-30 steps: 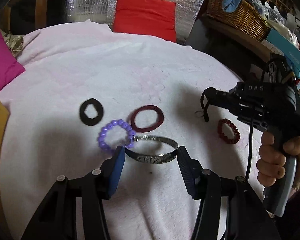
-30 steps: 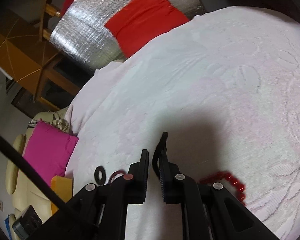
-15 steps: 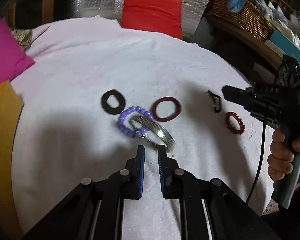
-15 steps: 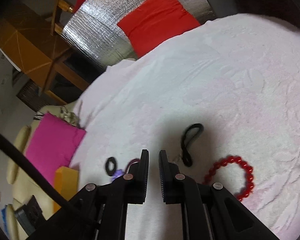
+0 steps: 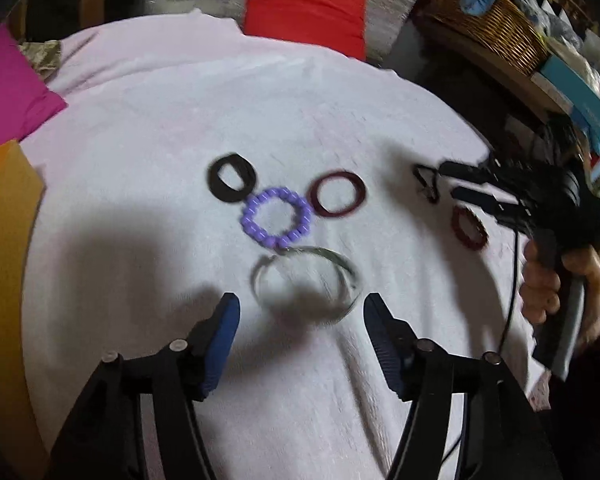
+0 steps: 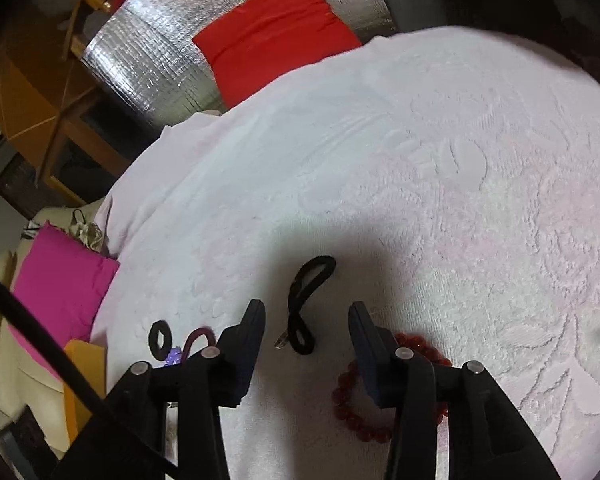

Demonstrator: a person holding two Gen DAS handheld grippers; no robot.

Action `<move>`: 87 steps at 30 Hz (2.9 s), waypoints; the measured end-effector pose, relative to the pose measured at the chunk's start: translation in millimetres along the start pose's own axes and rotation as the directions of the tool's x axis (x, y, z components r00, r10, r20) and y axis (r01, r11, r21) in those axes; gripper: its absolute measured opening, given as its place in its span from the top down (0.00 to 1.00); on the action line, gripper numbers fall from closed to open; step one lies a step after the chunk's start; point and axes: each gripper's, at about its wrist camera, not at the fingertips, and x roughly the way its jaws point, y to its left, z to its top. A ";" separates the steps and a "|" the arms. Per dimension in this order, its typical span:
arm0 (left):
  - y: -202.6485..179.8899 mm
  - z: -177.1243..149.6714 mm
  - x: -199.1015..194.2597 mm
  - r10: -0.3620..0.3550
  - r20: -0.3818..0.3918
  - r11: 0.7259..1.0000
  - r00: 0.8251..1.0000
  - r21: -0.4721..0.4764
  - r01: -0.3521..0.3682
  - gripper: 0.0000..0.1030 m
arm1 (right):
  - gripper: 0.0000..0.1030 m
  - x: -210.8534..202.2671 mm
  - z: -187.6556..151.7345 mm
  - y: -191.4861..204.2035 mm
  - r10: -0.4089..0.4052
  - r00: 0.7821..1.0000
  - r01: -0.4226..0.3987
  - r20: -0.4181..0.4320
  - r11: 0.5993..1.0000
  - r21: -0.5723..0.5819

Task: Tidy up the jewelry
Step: 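Grasp the silver bangle with the left gripper while the right holds the hair tie, then carry the bangle and hair tie over the orange box and release both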

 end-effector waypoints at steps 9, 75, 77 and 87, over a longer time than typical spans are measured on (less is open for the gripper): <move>1.8 2.6 14.6 0.021 -0.026 0.999 0.999 -0.046 -0.022 0.32 | 0.55 -1.2 3.7 1.4 0.053 0.999 -0.053 0.008 0.998 0.039; 199.9 -67.5 -186.5 0.695 0.222 0.635 0.683 -0.636 -0.439 0.40 | 0.94 25.2 -145.3 354.8 0.455 0.847 -0.528 -0.274 0.780 -0.337; 204.8 -69.6 -186.8 0.705 0.205 0.622 0.679 -0.640 -0.452 0.40 | 0.94 35.3 -154.7 366.7 0.449 0.843 -0.532 -0.296 0.777 -0.338; 228.1 -74.7 -170.4 0.695 0.103 0.593 0.712 -0.642 -0.486 0.39 | 0.93 75.7 -170.6 383.0 0.370 0.873 -0.474 -0.319 0.799 -0.370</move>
